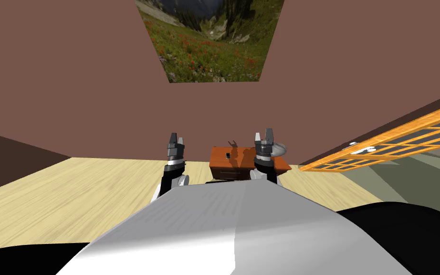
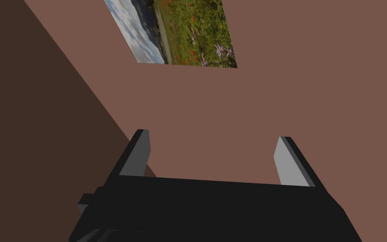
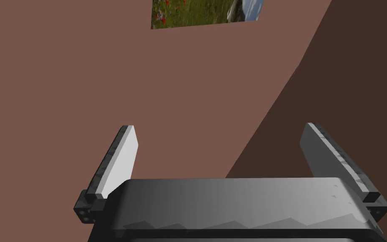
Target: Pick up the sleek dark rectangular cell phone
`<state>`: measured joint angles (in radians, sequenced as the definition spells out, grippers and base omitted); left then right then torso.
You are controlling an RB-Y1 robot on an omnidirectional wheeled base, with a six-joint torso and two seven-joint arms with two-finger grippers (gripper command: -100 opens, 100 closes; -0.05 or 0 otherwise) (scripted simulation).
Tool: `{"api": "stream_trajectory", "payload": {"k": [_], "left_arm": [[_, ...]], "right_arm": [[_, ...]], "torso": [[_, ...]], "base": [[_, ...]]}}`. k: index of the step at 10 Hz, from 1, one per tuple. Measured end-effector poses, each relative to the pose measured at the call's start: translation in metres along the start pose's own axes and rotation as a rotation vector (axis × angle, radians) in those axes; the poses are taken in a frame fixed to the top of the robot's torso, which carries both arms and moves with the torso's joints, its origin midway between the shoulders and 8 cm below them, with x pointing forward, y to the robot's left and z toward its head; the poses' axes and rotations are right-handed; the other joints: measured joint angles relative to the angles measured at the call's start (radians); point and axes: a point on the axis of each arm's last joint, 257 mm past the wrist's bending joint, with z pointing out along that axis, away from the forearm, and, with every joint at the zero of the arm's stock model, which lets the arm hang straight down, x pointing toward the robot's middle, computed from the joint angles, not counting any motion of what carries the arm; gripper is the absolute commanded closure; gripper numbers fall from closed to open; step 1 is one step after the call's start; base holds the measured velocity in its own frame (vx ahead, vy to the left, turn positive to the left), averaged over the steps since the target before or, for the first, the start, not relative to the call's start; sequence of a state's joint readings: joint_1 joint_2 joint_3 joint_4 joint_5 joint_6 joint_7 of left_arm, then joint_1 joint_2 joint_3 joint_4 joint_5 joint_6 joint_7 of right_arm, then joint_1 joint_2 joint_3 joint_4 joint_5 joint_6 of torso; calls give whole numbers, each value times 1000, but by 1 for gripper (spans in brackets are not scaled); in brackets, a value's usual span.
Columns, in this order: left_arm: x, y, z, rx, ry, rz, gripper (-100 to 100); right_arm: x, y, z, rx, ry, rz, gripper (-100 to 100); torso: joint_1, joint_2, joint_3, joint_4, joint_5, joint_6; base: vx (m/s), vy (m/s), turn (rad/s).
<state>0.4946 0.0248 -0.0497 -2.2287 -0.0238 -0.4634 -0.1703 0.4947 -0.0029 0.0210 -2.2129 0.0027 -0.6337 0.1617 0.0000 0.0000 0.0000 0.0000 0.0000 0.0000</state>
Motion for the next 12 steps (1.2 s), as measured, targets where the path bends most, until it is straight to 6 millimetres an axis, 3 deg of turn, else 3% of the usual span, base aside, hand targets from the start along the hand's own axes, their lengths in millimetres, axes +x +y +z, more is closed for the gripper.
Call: {"api": "stream_trajectory", "payload": {"k": [4, 12], "left_arm": [[0, 0, 0, 0, 0, 0, 0], [0, 0, 0, 0, 0, 0, 0]], "right_arm": [[12, -25, -5, 50, 67, 11, -100], [28, -120, -36, 272, 179, 42, -100]], "torso": [[-4, 6, 4, 1, -1, 0], [-5, 5, 3, 1, -1, 0]], "base": [[-101, -41, 129], [-100, -64, 193]]}}
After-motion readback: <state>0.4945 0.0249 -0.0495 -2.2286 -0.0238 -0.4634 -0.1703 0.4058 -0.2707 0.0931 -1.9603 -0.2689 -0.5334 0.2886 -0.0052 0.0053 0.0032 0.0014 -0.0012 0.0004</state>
